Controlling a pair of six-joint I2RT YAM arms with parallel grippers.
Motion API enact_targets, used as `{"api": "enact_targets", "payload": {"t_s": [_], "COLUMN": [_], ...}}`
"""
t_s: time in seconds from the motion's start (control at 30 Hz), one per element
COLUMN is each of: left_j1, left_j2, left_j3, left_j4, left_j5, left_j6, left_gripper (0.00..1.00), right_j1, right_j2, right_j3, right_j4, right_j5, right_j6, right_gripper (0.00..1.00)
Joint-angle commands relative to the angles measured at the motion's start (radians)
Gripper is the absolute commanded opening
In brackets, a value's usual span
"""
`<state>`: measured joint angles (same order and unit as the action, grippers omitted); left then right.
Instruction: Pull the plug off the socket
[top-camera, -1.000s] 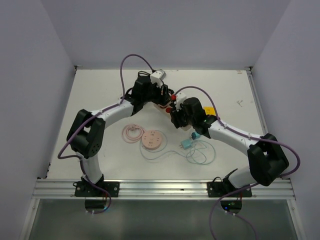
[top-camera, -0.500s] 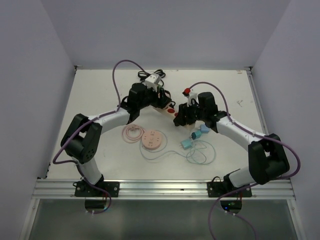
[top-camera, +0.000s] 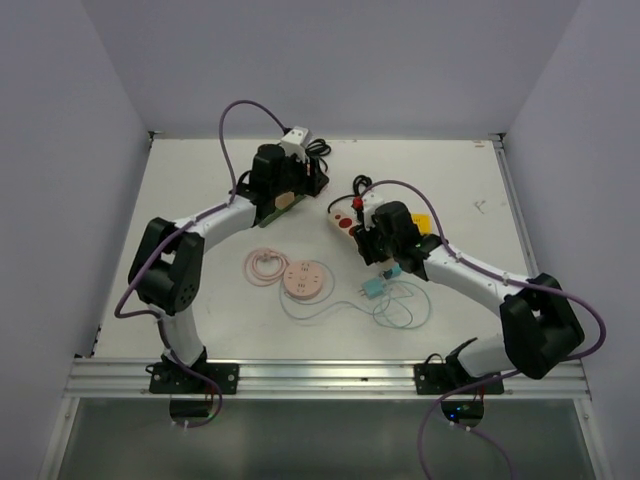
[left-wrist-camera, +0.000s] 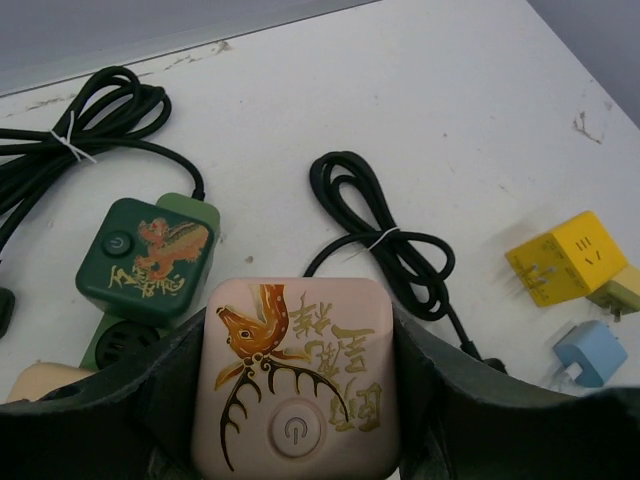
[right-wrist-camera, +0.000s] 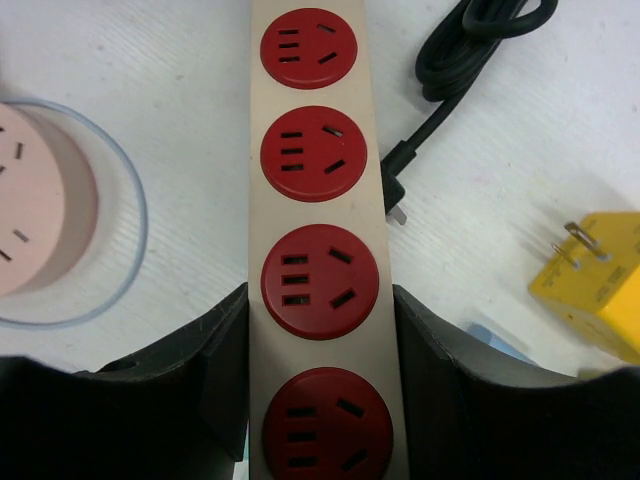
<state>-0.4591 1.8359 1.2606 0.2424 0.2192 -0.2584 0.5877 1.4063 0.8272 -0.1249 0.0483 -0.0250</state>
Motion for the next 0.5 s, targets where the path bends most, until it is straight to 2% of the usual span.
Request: {"api": "enact_targets", "payload": {"t_s": [0.0,0.2,0.33,0.47], "left_j1": [0.01,0.01,0.007,-0.027], "left_j2": [-0.004,-0.056,-0.072,-0.041], "left_j3": [0.03,-0.042,-0.122,-0.153], "left_j4": [-0.005,0.029,0.072,0.077], "left_j5": [-0.024,0.029,0.11,0.144], "left_j6": [0.036,-0.002,-0.048,-0.065], "left_gripper": [0.0,0.0,0.01,0.02], "right_j1": [-0.012,-0.12,-0.192,-0.21], "right_j2": [-0.02,0.045,0.138,0.247], "right_j3": [0.019,0.081,0.186,0.306], "right_j4": [-0.016,-0.009,-0.01,-0.021], "right_j5": [0.081,0.004,0.034,0.058], "right_j6": [0.017,0.186,0.253,0.27], "right_gripper": [0.0,0.0,0.0,0.0]}}
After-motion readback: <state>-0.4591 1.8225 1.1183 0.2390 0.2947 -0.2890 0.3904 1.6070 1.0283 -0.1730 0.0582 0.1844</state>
